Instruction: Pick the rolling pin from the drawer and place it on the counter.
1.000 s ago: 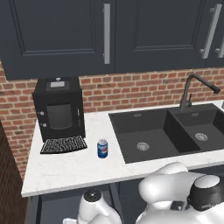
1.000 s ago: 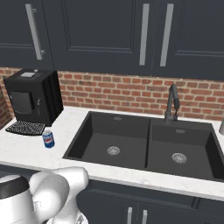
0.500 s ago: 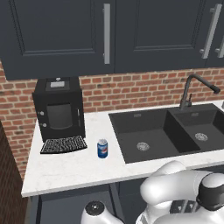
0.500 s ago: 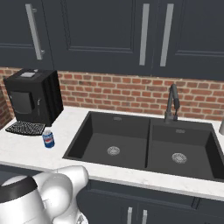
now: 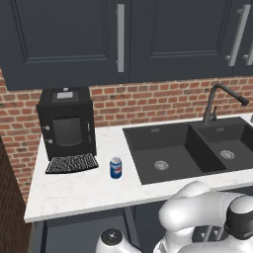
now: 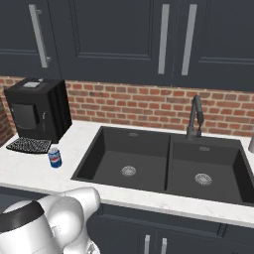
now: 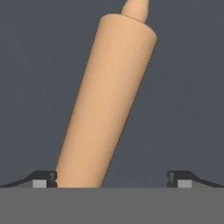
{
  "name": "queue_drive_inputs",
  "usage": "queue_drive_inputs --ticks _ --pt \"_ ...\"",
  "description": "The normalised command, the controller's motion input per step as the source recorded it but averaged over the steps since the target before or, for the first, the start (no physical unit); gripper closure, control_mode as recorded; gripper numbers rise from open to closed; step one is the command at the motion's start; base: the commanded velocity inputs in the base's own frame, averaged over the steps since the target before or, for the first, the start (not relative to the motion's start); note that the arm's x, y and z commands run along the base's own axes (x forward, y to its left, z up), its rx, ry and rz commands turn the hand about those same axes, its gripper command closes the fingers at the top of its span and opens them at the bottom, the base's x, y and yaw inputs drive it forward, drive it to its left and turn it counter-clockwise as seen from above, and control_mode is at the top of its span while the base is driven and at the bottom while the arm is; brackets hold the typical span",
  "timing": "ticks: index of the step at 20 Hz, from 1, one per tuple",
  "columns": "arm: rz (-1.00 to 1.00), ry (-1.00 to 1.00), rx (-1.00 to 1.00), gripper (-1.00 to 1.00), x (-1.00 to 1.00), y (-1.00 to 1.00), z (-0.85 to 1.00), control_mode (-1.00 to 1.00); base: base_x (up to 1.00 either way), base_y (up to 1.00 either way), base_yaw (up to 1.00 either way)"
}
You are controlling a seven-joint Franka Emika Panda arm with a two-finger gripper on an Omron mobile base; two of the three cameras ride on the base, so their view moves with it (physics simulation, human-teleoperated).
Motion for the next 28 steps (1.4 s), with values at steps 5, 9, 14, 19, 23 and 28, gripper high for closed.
queue_drive_inputs --ticks 5,9,14,19,23,28 --pt "0.00 0.00 0.00 -1.00 0.32 0.00 0.00 -1.00 0.00 0.00 0.00" --pt "0.00 0.00 0.00 -1.00 0.28 0.00 -0.01 -1.00 0.00 0.00 0.00" --pt "0.00 0.00 0.00 -1.00 0.04 0.00 -0.14 -1.00 0.00 0.00 0.00" --pt "0.00 0.00 0.00 -1.00 0.00 0.00 -0.22 -1.00 0.00 0.00 0.00" --pt "0.00 0.00 -0.01 -1.00 0.00 0.00 -0.27 -1.00 0.00 0.00 0.00" --pt "0.00 0.00 -0.01 1.00 0.00 0.00 -0.12 -1.00 0.00 0.00 0.00"
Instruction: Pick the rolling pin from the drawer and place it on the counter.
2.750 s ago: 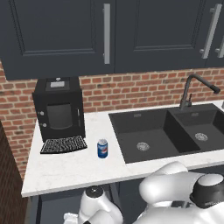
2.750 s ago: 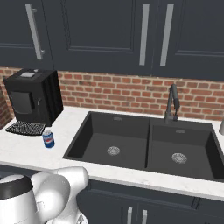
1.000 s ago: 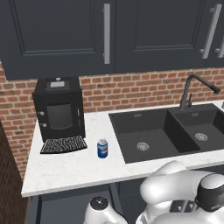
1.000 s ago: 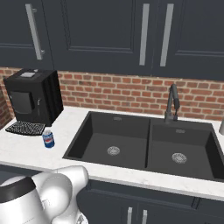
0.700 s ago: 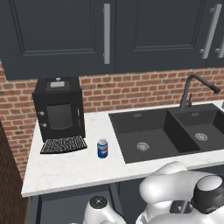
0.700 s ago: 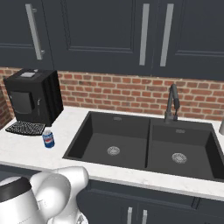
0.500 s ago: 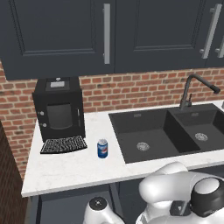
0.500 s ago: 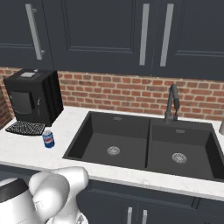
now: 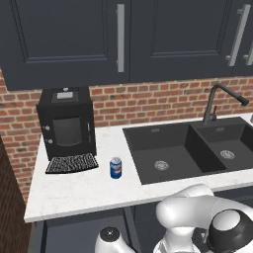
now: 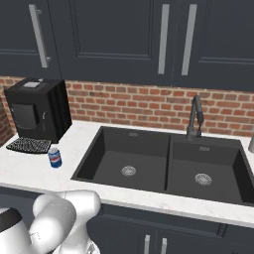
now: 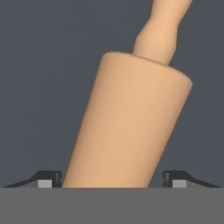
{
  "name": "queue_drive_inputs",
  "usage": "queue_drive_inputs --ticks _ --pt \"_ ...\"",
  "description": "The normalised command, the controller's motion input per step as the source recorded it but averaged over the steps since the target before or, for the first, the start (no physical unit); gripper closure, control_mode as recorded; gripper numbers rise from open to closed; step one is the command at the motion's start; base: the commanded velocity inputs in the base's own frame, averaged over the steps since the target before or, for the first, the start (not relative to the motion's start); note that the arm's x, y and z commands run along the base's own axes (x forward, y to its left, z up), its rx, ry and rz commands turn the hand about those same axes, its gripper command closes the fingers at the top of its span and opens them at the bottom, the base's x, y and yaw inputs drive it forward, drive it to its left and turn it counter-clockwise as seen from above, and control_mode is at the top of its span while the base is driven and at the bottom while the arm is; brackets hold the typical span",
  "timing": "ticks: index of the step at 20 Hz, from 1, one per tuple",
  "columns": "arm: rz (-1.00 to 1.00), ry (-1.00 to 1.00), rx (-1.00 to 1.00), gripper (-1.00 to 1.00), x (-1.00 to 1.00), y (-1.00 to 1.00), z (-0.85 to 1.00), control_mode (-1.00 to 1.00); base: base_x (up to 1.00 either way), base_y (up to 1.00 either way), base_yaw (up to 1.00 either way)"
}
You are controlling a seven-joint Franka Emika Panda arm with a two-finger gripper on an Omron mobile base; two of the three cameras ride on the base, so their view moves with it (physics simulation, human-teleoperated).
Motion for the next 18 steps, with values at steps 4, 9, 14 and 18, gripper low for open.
queue_drive_inputs --ticks 4,9,14,18 --pt "0.00 0.00 0.00 1.00 0.00 0.00 0.00 -1.00 0.00 0.00 0.00" --pt "0.00 0.00 0.00 1.00 0.00 0.00 0.00 -1.00 0.00 0.00 0.00" --pt "0.00 -0.03 0.00 1.00 0.00 0.00 0.13 -1.00 0.00 0.00 0.00" --pt "0.00 -0.13 0.00 1.00 0.00 -0.01 0.87 -1.00 0.00 0.00 0.00"
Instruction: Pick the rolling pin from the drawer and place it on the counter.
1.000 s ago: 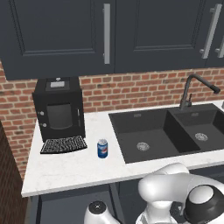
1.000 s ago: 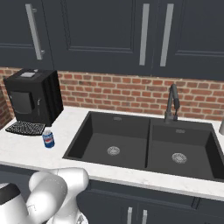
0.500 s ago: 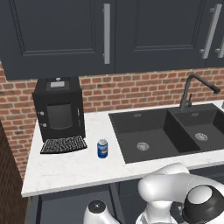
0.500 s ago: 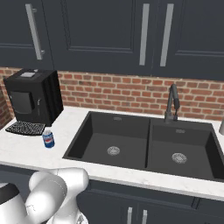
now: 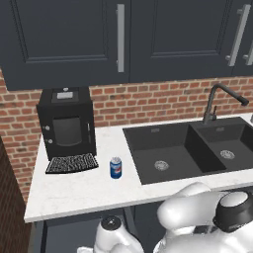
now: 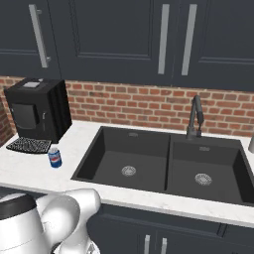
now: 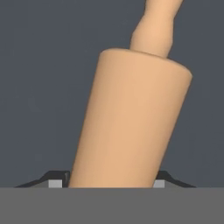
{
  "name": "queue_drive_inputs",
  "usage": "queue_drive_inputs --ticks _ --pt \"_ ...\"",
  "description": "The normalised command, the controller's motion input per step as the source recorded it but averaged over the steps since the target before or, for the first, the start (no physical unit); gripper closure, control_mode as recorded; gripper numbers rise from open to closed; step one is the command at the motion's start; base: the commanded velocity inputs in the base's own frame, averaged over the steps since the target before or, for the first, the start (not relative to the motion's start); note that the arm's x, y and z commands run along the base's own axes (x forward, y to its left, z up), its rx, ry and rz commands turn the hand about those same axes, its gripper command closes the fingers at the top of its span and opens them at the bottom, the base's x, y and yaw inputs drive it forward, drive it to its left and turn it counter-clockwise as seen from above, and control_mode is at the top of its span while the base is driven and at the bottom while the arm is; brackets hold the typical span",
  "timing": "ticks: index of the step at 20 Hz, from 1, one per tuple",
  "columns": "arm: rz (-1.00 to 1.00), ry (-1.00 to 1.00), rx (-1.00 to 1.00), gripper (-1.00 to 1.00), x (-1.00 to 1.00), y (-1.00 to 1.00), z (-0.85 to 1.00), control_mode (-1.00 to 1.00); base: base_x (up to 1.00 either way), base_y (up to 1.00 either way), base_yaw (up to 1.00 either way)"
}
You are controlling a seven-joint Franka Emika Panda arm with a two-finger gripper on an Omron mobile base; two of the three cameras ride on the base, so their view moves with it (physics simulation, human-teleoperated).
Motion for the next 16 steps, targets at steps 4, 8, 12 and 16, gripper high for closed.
queue_drive_inputs --ticks 4,8,12,16 --pt "0.00 -0.13 0.00 1.00 0.00 -0.18 1.00 -1.00 0.00 0.00 0.00" --pt "0.00 -0.07 0.00 1.00 0.02 -0.35 1.00 -1.00 0.00 0.00 0.00" --pt "0.00 0.00 0.00 1.00 0.25 -0.26 1.00 -1.00 0.00 0.00 0.00" --pt "0.00 0.00 0.00 1.00 0.50 -0.23 1.00 -1.00 0.00 0.00 0.00"
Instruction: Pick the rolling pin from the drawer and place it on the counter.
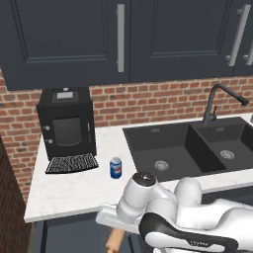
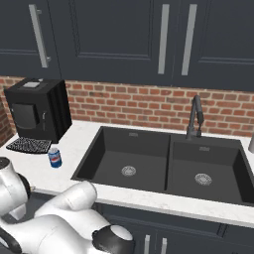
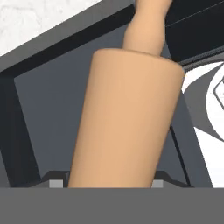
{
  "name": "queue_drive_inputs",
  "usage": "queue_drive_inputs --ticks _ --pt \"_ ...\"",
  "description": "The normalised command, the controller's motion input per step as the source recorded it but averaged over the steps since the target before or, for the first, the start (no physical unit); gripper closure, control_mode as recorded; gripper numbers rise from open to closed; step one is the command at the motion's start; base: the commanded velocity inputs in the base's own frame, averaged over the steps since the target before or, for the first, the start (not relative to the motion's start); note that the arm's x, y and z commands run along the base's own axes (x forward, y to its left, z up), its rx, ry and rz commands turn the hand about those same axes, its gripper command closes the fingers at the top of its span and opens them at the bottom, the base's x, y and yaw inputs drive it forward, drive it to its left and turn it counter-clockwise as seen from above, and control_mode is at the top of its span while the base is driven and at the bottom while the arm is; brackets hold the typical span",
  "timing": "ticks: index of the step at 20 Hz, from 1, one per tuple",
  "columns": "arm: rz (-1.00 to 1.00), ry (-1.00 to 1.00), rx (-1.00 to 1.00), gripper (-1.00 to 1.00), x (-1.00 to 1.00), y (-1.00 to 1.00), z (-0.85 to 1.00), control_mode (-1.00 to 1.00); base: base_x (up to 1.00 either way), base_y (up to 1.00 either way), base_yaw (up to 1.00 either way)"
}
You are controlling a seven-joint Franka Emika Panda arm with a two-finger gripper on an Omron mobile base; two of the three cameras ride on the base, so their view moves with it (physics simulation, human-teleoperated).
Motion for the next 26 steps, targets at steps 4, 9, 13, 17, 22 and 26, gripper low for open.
queue_drive_inputs --ticks 4,9,13,17,22,26 --pt "0.00 0.00 0.00 1.00 0.68 -0.13 1.00 -1.00 0.00 0.00 0.00" --pt "0.01 0.00 0.00 1.00 0.88 0.02 0.96 -1.00 0.00 0.00 0.00" --pt "0.08 0.00 -0.09 1.00 0.99 0.37 0.56 -1.00 0.00 0.00 0.00" --pt "0.09 0.02 -0.16 1.00 0.99 0.41 0.31 -1.00 0.00 0.00 0.00" --pt "0.06 0.07 -0.26 1.00 0.87 0.54 0.03 -1.00 0.00 0.00 0.00" --pt "0.02 0.08 -0.26 1.00 0.55 0.62 0.00 -1.00 0.00 0.00 0.00"
